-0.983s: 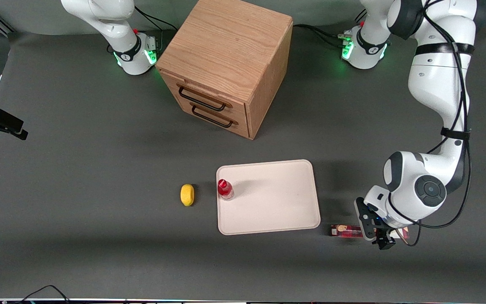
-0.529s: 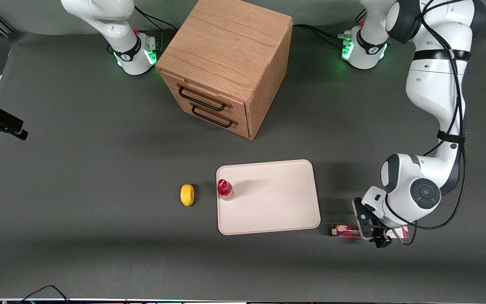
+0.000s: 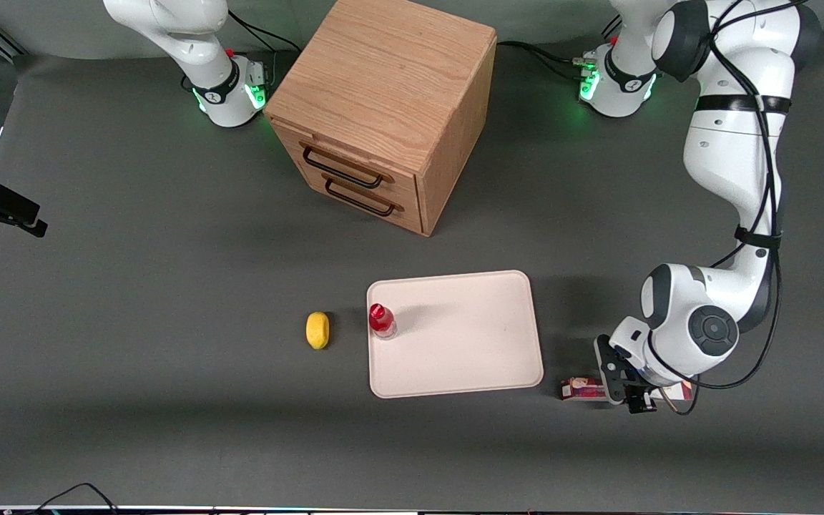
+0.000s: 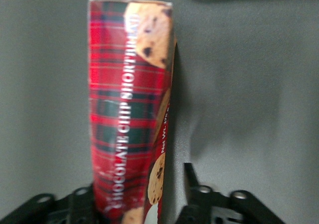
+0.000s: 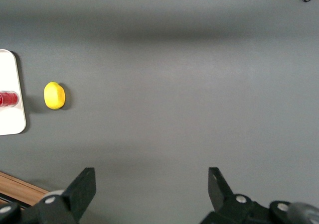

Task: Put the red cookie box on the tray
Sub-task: 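Close the left gripper on the shortbread box's end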

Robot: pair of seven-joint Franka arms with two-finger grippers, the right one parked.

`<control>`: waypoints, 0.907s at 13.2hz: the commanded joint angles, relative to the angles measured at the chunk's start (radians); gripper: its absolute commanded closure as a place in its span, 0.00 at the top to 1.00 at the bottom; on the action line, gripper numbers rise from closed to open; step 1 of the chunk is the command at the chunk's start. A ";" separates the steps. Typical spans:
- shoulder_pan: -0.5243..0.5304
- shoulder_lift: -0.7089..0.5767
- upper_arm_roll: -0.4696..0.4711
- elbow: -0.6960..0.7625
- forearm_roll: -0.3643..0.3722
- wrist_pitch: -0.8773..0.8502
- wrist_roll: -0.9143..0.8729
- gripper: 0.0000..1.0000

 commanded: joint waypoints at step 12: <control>-0.004 -0.130 0.000 0.228 0.018 -0.439 0.014 0.00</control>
